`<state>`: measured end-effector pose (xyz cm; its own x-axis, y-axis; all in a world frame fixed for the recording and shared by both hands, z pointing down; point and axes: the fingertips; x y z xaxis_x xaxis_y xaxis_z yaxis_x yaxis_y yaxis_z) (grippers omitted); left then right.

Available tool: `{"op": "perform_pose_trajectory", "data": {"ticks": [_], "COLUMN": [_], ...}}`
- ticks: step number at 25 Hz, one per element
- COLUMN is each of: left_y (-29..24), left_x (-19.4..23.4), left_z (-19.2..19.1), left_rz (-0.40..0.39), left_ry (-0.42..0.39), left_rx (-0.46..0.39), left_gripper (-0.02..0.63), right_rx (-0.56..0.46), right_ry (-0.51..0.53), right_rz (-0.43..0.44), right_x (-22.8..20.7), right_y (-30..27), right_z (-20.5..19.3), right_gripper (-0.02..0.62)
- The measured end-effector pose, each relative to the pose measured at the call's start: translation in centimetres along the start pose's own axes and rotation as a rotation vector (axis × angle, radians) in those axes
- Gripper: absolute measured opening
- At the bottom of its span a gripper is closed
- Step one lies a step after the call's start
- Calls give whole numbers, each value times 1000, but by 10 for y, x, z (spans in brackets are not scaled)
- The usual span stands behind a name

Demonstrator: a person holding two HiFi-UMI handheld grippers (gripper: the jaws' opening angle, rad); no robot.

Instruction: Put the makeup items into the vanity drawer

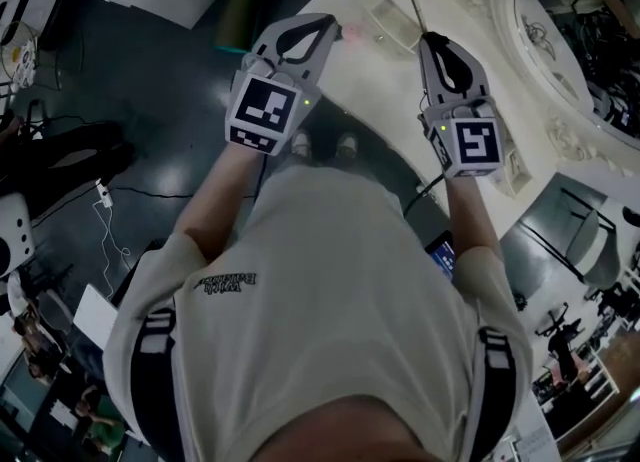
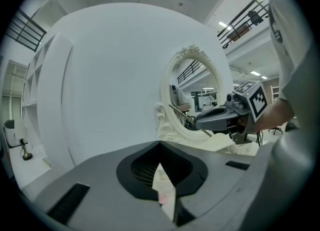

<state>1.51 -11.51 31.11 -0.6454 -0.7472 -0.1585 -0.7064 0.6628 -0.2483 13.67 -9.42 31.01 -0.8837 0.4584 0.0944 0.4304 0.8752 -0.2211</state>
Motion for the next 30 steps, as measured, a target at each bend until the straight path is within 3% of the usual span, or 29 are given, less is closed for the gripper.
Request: {"op": "perform_pose_trajectory", "data": {"ticks": [10, 23, 30], "left_y": [-74, -152, -173], "left_x": [-1, -21, -28], "left_z": [-32, -144, -184], "left_rz": [-71, -161, -195], "left_ry": [28, 101, 122], "left_rx": [63, 259, 314], "left_gripper": [14, 14, 14], "right_rx": [120, 321, 404], "right_ry": [18, -19, -33], "right_rz": [20, 73, 97], "right_x": [-31, -48, -45], "right_y": [-56, -120, -139], "right_z": [-54, -163, -211], "right_gripper": [25, 25, 25]}}
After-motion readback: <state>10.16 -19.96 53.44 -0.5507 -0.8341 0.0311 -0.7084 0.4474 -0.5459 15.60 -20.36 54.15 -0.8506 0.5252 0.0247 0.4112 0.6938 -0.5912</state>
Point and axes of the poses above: the fingertips, and each gripper's own axes: y backward along the fingers, x to its left, z out of its top, and after that the axes turned 3 degrees about -y, right-handed
